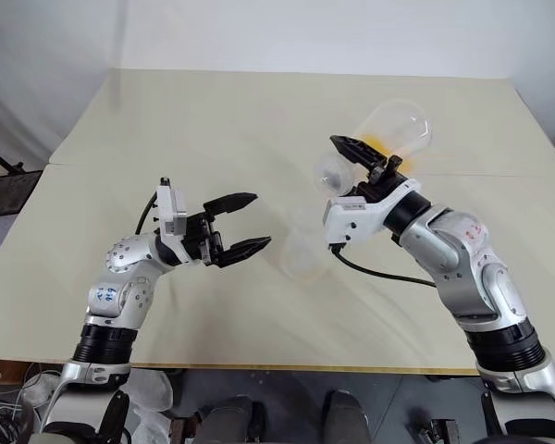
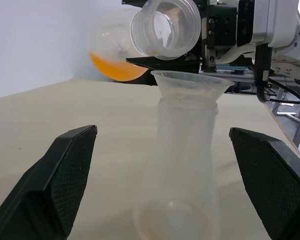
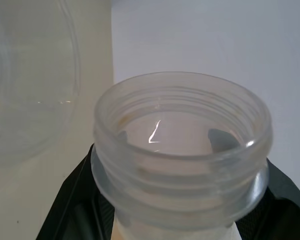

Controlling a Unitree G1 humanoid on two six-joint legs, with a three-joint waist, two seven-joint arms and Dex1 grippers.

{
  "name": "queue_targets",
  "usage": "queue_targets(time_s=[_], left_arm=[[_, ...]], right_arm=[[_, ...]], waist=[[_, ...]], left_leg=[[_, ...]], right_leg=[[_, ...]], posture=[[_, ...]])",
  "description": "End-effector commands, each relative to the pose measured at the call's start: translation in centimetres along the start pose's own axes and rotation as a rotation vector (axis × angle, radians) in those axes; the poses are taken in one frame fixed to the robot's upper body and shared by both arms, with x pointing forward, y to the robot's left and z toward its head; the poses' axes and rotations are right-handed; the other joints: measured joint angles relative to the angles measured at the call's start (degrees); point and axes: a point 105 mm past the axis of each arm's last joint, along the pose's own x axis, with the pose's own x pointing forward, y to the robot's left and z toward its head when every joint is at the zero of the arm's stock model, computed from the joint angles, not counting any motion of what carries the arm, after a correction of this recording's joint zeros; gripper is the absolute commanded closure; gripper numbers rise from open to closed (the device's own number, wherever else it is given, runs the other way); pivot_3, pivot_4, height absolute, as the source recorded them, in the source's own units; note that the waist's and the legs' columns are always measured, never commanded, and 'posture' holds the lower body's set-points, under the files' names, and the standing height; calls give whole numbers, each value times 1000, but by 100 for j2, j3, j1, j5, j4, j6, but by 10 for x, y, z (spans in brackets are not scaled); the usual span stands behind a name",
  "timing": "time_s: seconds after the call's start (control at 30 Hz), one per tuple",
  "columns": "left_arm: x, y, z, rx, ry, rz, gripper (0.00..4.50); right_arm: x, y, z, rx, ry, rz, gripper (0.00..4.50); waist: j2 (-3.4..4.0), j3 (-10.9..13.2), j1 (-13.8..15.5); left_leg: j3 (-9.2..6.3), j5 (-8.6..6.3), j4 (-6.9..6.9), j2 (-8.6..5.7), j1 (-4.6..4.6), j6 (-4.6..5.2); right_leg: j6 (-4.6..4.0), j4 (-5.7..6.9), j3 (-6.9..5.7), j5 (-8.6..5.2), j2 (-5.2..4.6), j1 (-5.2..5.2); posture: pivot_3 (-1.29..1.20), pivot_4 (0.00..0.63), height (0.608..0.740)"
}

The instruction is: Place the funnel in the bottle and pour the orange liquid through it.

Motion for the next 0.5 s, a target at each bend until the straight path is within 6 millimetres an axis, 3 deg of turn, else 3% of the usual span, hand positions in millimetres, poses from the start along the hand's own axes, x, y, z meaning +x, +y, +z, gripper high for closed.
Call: queue_targets(time_s=[0.03, 0.5], left_arm=[[3, -1, 10, 44, -25, -15, 0], [1, -1, 9, 46, -15, -23, 0]], right_arm=[[-1, -15, 3, -63, -17, -60, 2023], [-2, -19, 3, -180, -25, -84, 2023]], waist=[[0, 0, 1], [0, 0, -2]], left_leg=[[0, 0, 0, 0, 0, 0], [0, 0, 0, 0, 0, 0]], right_leg=[[0, 0, 0, 0, 0, 0], [0, 1, 0, 0, 0, 0]], posture=[[0, 150, 740], [0, 150, 740]])
